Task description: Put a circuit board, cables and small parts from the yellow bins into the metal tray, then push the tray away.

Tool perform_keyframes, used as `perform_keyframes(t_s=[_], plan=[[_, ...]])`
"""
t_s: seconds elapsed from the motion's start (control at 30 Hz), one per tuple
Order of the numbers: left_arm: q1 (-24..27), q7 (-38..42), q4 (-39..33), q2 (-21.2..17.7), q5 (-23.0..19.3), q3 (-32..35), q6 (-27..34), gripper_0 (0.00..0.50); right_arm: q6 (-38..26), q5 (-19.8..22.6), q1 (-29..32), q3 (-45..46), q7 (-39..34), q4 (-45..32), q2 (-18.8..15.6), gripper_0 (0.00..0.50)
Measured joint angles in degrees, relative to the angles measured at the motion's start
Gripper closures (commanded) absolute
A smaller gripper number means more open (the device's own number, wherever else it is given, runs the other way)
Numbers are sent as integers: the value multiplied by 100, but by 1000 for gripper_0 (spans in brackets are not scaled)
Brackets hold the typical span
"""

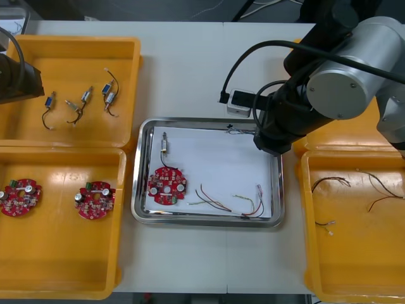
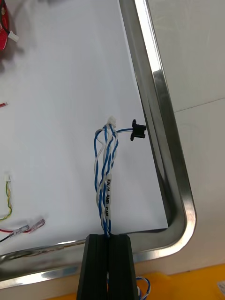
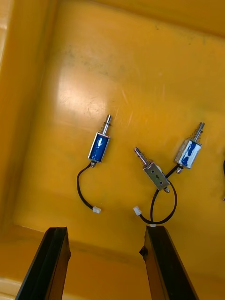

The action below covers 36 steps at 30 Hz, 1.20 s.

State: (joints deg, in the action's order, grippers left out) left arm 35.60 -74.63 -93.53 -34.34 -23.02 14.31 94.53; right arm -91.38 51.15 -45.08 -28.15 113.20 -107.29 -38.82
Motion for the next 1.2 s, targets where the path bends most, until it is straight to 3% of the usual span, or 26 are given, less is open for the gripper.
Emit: perform_keyframes(t_s=[0.2, 0.37, 0.6, 0.87, 1.2], plan=[[-1, -1, 71, 0, 7, -5, -398, 32, 531, -104, -413, -661, 43, 637, 166, 500], [-1, -47, 467, 0, 35, -5, -1096, 33, 1042, -144, -706, -1194, 191, 1147, 297, 500], [-1, -863, 904, 2, 69, -12, -1690, 33, 1473, -217, -967, -1827, 359, 1610, 417, 500], [-1, -984, 1582, 3, 88, -353, -2702, 34, 1528, -223, -991, -2030, 493, 1792, 424, 500], [-1, -986, 1773, 104, 89, -784, -2828, 34, 1530, -252, -992, -2045, 532, 1987, 435, 500]])
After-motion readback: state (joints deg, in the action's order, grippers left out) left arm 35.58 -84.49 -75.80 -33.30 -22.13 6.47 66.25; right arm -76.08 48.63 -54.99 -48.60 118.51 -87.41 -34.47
